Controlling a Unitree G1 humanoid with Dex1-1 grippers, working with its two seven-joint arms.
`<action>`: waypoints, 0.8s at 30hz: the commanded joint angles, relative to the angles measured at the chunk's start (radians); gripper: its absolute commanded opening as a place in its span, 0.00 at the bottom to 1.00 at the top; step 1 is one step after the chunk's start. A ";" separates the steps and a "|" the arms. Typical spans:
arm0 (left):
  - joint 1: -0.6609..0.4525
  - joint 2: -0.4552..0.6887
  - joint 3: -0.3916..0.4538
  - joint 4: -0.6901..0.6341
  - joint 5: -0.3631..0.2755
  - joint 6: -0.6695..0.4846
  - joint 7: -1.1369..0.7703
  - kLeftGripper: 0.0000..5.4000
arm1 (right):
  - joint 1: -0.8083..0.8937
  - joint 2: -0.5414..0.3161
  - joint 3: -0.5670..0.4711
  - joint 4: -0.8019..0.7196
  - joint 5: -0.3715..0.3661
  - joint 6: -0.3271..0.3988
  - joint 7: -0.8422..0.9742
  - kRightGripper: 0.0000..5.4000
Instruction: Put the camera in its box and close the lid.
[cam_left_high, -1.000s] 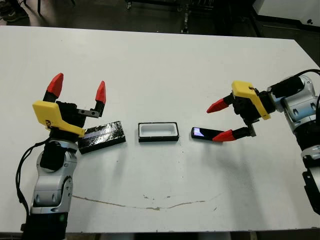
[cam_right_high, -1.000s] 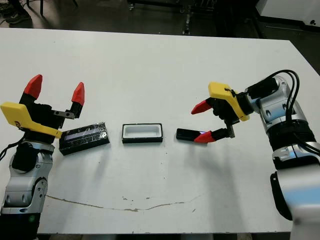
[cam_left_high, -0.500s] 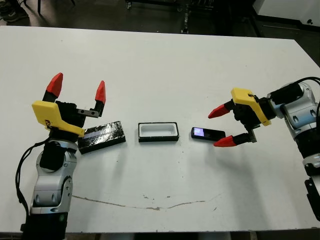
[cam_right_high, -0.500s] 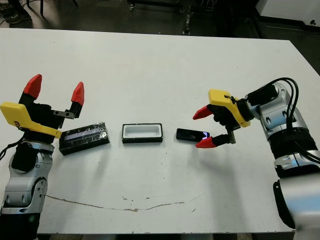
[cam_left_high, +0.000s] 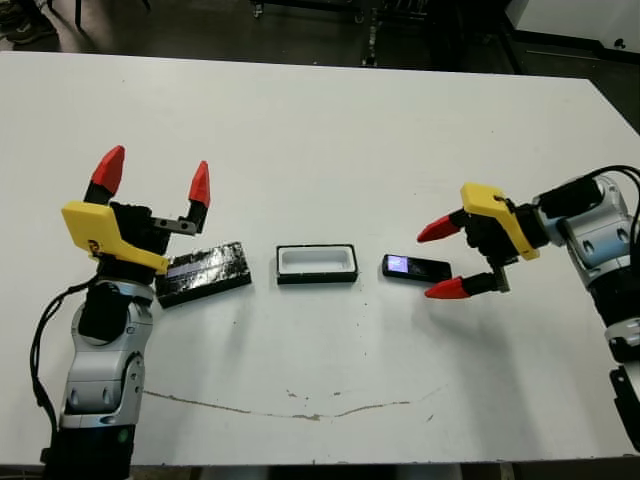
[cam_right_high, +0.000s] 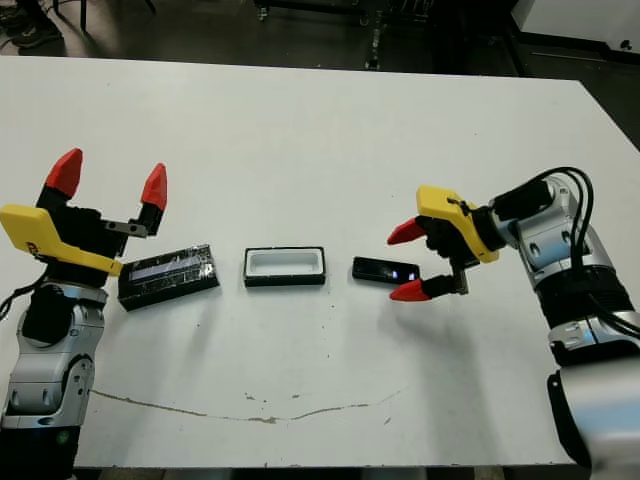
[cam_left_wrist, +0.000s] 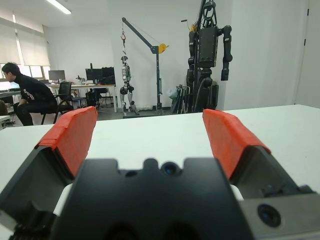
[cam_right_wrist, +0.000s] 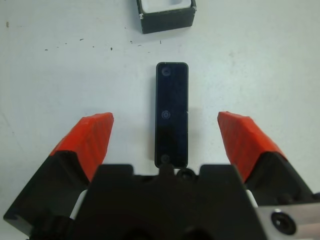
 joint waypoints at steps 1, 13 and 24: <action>0.011 0.004 0.001 0.002 0.006 0.006 0.002 1.00 | 0.013 -0.018 -0.002 -0.005 -0.010 -0.005 -0.023 1.00; 0.011 0.004 0.004 0.006 0.002 0.001 -0.002 1.00 | 0.018 -0.016 0.002 0.004 -0.008 -0.012 -0.022 0.96; 0.013 0.007 0.004 0.006 0.005 0.003 -0.003 1.00 | 0.024 -0.007 0.020 0.043 -0.041 -0.034 -0.051 0.80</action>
